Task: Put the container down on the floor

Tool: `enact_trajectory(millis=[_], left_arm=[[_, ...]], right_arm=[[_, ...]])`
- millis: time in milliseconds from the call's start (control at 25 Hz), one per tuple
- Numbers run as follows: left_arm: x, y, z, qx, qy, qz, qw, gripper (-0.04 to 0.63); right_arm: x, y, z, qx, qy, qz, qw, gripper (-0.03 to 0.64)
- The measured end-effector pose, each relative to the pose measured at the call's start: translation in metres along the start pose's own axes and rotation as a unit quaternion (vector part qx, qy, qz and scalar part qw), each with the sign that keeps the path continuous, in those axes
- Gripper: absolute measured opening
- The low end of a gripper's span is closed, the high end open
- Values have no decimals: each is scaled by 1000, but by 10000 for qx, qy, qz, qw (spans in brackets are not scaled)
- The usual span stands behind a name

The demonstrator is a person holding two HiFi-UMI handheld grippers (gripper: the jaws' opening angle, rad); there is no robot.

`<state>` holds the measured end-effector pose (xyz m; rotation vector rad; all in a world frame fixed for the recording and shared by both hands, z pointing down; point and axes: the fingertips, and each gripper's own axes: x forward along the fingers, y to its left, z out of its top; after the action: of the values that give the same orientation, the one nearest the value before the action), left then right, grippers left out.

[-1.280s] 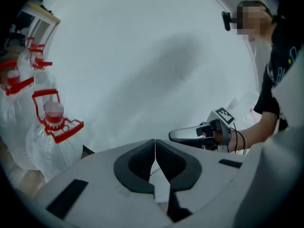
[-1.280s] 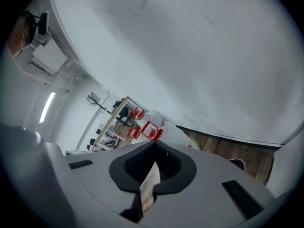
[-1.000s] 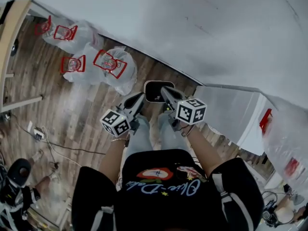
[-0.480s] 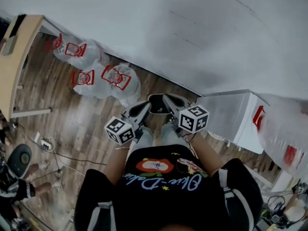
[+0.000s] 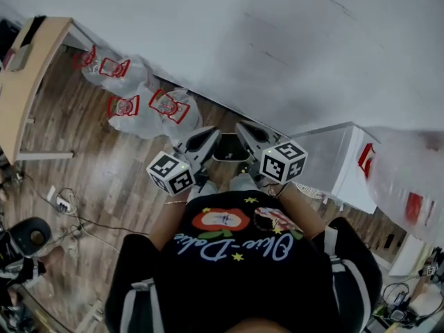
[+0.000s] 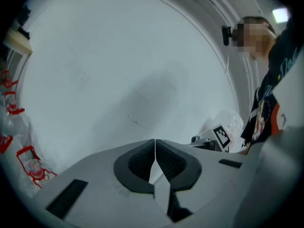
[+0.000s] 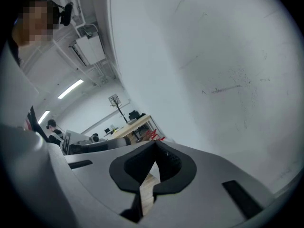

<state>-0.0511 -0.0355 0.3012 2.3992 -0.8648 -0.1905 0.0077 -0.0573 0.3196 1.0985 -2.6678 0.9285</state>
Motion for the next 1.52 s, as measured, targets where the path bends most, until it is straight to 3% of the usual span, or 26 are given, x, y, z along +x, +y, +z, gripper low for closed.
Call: enact_trajectory(millis=[120,440,1520], left_arm=[[0,-9,4,411,153,71,9990,7],[2,-30,16,893,231,52,9957,8],[4,-31,7,763,297,145,9965,8]], right_arm=[[-5,11,12,-220,-85,56,9997,-2],[-17,18,20,-364,-253,-13,9990,-2],[-32,20,20,-319,-419,39,9986,-2]])
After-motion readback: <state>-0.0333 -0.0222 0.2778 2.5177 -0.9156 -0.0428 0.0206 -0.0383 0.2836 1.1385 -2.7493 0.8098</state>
